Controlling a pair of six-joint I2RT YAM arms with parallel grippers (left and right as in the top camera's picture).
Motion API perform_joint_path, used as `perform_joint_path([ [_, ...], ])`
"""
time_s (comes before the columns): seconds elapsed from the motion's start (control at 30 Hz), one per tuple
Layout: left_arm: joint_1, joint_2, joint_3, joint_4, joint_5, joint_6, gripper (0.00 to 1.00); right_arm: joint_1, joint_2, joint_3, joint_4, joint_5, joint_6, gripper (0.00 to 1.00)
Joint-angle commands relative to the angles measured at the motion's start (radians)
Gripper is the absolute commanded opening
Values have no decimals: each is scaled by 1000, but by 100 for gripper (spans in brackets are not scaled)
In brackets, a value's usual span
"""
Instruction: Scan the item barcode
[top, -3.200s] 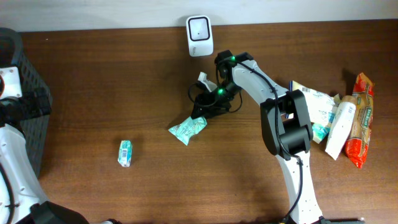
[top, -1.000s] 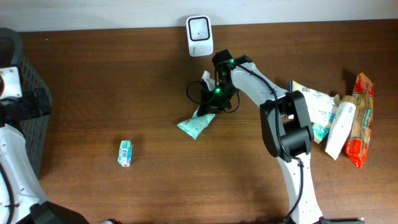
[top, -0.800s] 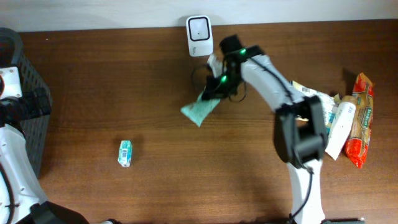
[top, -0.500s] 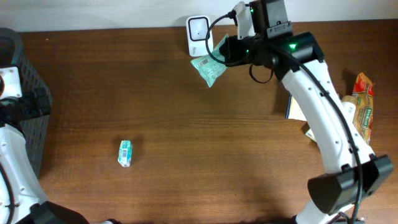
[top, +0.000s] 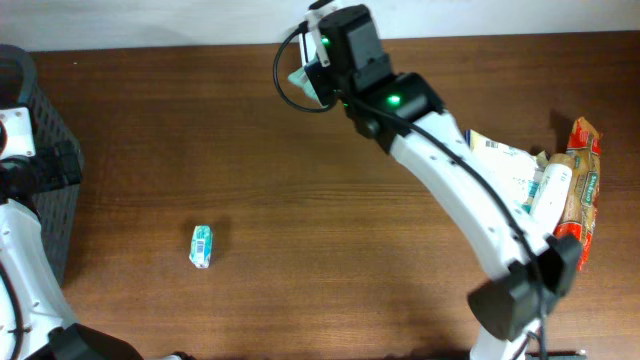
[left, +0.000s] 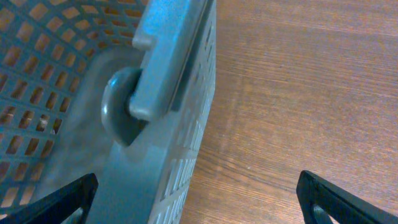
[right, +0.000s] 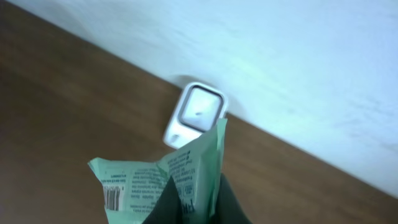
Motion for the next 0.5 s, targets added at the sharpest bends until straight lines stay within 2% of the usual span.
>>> perform_joint_path([
  [0.0, 3, 5, 5, -1, 10, -3, 99, 4, 79, 7, 135, 185, -238, 4],
  [0.23, 3, 5, 5, -1, 10, -3, 99, 2, 253, 7, 559, 195, -768, 4],
  [0.37, 3, 5, 5, -1, 10, -3, 99, -3, 350, 7, 882, 190, -952, 4],
  [0.47, 3, 5, 5, -1, 10, -3, 99, -26, 401, 7, 1015, 137, -1026, 4],
])
